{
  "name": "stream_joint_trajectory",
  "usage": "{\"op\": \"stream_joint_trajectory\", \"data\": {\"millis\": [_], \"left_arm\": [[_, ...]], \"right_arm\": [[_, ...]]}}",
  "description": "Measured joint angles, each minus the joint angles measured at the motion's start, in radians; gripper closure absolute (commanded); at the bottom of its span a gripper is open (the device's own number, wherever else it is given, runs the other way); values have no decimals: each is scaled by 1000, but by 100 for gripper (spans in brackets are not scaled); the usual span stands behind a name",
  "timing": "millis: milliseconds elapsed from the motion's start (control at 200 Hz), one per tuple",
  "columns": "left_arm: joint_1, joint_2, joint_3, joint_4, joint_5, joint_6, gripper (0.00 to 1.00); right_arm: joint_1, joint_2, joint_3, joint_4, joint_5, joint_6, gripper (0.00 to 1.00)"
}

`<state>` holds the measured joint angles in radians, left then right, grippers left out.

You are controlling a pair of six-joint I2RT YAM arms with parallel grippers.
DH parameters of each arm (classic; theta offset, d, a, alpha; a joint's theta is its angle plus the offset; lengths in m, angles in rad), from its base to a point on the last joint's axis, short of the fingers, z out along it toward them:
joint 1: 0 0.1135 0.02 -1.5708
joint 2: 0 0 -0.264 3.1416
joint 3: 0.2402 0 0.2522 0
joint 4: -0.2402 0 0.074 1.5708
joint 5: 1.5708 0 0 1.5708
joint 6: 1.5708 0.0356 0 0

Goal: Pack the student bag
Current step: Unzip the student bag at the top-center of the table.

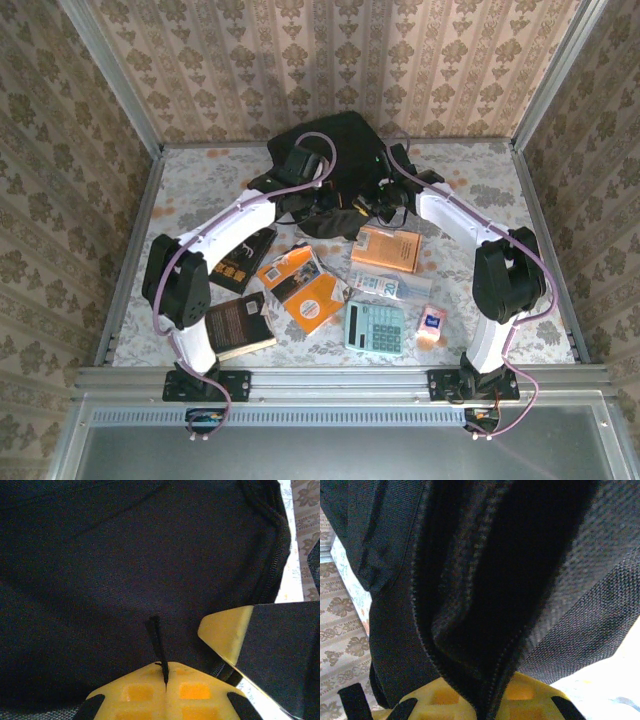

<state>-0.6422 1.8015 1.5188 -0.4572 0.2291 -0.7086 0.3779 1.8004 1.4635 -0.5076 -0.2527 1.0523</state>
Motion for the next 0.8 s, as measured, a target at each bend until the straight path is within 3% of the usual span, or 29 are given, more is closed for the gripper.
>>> {"op": "stream_joint_trajectory", "data": {"millis": [575, 800], "left_arm": [[63, -13, -16, 22, 109, 74, 100], [61, 25, 78, -53, 115, 133, 90]], "right_arm": [[8, 2, 2, 29, -61, -159, 100], [9, 26, 49, -6, -69, -232, 100]]}}
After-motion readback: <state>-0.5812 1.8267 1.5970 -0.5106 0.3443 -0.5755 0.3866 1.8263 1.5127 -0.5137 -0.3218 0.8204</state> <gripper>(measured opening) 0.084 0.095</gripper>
